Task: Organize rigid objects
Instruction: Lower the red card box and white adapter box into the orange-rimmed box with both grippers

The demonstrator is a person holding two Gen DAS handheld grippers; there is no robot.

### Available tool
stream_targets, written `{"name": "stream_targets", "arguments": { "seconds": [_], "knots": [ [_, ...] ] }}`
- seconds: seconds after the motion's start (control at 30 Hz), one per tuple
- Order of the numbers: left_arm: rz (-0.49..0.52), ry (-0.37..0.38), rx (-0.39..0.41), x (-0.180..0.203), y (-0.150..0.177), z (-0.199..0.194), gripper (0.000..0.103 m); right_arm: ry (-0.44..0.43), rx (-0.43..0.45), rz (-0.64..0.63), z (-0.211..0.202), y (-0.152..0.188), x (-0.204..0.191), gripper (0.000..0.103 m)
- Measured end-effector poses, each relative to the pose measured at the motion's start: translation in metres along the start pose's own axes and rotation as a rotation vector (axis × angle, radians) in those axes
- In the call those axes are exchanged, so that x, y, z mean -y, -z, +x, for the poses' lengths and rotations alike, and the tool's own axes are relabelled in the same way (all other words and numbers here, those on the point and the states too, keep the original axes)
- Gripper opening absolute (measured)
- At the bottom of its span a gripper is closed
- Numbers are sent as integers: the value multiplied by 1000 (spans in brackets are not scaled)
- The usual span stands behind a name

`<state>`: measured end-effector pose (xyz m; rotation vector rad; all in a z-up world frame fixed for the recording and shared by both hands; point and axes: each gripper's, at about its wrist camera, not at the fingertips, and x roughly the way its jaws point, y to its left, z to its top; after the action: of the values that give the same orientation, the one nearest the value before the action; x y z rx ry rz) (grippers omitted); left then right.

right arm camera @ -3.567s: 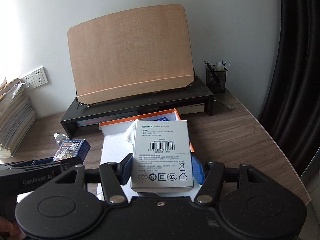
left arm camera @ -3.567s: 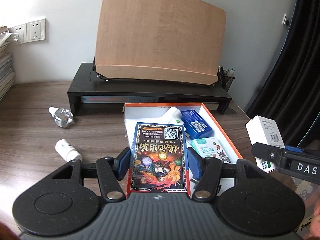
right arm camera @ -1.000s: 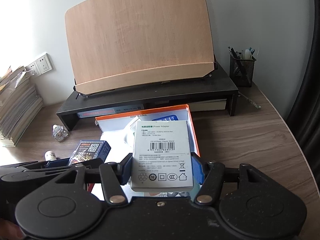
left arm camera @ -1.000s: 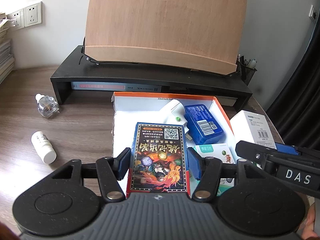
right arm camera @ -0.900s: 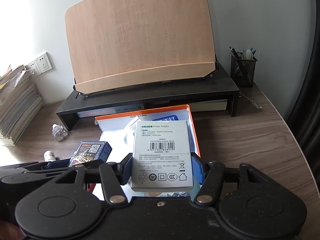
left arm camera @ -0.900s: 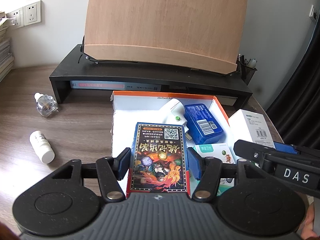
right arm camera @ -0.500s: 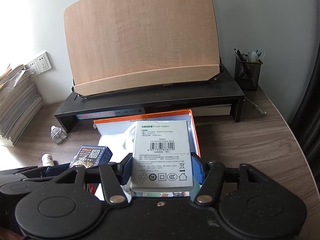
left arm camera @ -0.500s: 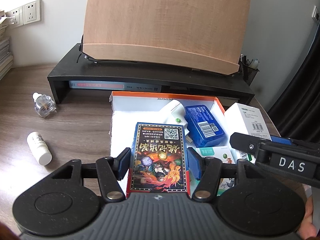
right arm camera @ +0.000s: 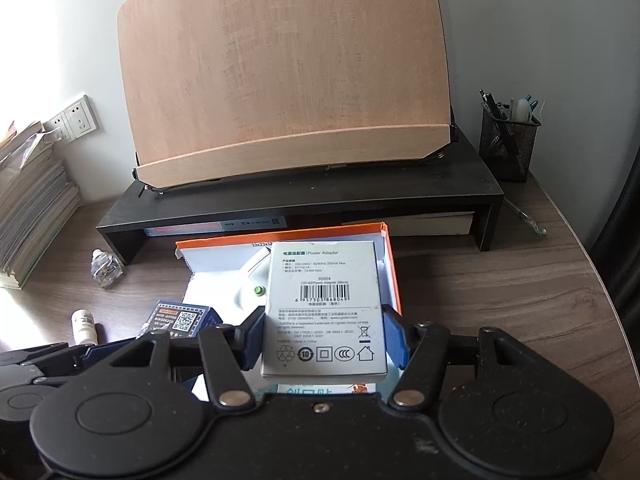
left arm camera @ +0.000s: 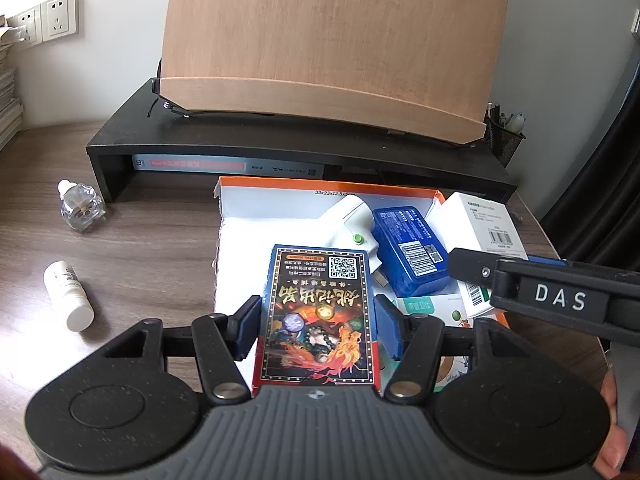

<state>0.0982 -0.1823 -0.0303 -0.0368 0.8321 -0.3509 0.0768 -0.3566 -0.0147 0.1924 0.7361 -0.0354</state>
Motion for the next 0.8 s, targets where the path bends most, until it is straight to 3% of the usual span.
{"name": "stream_targets", "arguments": {
  "seconds": [0.8],
  "knots": [
    [-35, -53, -9, -18, -7, 16, 60, -7, -6, -15, 8, -4, 1, 71]
  ]
}}
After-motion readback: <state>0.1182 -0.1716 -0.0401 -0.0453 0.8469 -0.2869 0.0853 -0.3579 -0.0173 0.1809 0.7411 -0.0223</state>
